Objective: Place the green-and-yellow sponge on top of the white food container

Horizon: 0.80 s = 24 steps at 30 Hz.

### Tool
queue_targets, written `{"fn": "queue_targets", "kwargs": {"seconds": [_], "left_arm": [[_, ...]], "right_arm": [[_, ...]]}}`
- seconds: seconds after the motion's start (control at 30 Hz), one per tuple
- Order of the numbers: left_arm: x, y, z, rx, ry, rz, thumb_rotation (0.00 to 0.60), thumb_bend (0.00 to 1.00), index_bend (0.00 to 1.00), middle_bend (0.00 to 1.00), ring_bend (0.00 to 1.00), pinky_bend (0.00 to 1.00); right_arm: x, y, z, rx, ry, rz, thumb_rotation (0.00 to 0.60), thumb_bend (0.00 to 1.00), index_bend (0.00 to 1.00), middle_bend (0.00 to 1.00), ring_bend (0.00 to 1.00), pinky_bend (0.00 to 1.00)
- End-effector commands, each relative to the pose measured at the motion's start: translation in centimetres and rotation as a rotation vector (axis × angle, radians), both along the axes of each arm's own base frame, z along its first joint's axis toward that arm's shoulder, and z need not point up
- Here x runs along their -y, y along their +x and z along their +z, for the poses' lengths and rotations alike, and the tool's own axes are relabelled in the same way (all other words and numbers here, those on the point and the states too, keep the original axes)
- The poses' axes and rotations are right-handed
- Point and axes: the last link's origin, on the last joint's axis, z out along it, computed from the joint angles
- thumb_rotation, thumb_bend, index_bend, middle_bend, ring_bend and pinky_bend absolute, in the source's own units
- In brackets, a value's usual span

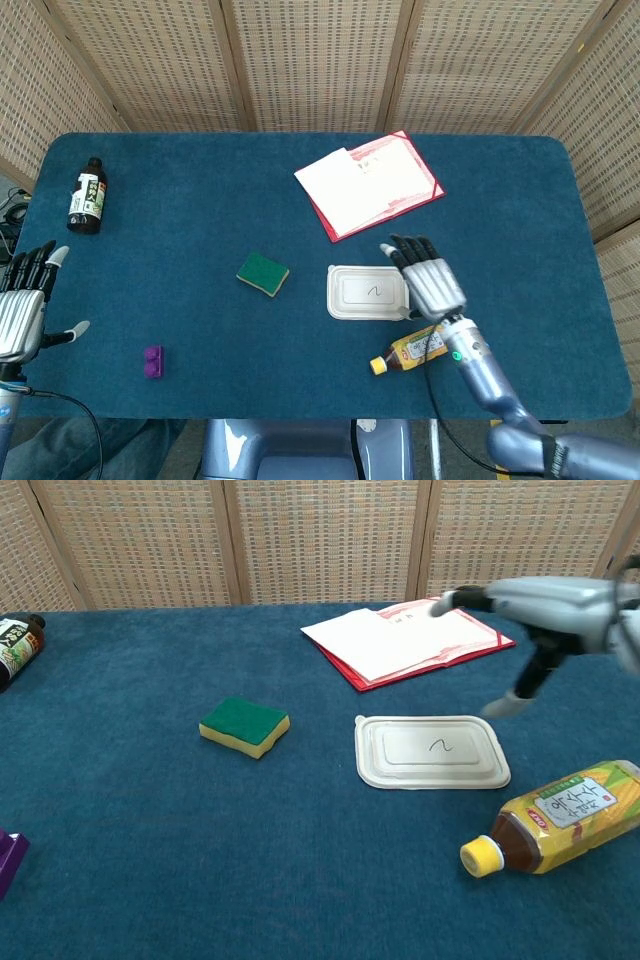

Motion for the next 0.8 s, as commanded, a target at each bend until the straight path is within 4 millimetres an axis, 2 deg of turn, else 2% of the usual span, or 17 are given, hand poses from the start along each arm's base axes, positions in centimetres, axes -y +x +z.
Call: {"fn": "queue_targets", "kwargs": {"seconds": [0.03, 0.17, 0.43, 0.63, 0.8], "left_arm": [[-0.2, -0.3, 0.2, 0.007, -0.006, 0.013, 0.6, 0.07, 0.0, 0.0, 0.0, 0.0], [-0.6, -0.7, 0.3, 0.017, -0.01, 0.032, 0.6, 0.07, 0.0, 0.0, 0.0, 0.0], [-1.2, -1.3, 0.6, 0.033, -0.011, 0.06, 0.6, 0.07, 0.0, 0.0, 0.0, 0.0], [-1.9, -1.9, 0.7, 0.044, -0.019, 0.084, 0.6, 0.07, 0.0, 0.0, 0.0, 0.0], [-2.3, -2.2, 0.7, 0.048, -0.026, 0.101, 0.6, 0.07, 0.0, 0.0, 0.0, 0.0]], "right_arm": [[1.7, 6.3, -5.1, 0.008, 0.082, 0.033, 0.6, 0.0, 0.07, 0.0, 0.0, 0.0], [2.5, 8.6, -8.2, 0.011, 0.1, 0.024, 0.6, 0.0, 0.0, 0.0, 0.0, 0.0], [3.6, 11.4, -11.9, 0.022, 0.121, -0.003, 0.6, 0.0, 0.0, 0.0, 0.0, 0.0], [5.0, 12.0, -14.6, -0.024, 0.113, -0.032, 0.6, 0.0, 0.0, 0.0, 0.0, 0.0], [6.0, 12.7, -16.1, 0.011, 0.131, -0.096, 0.6, 0.0, 0.0, 0.0, 0.0, 0.0]]}}
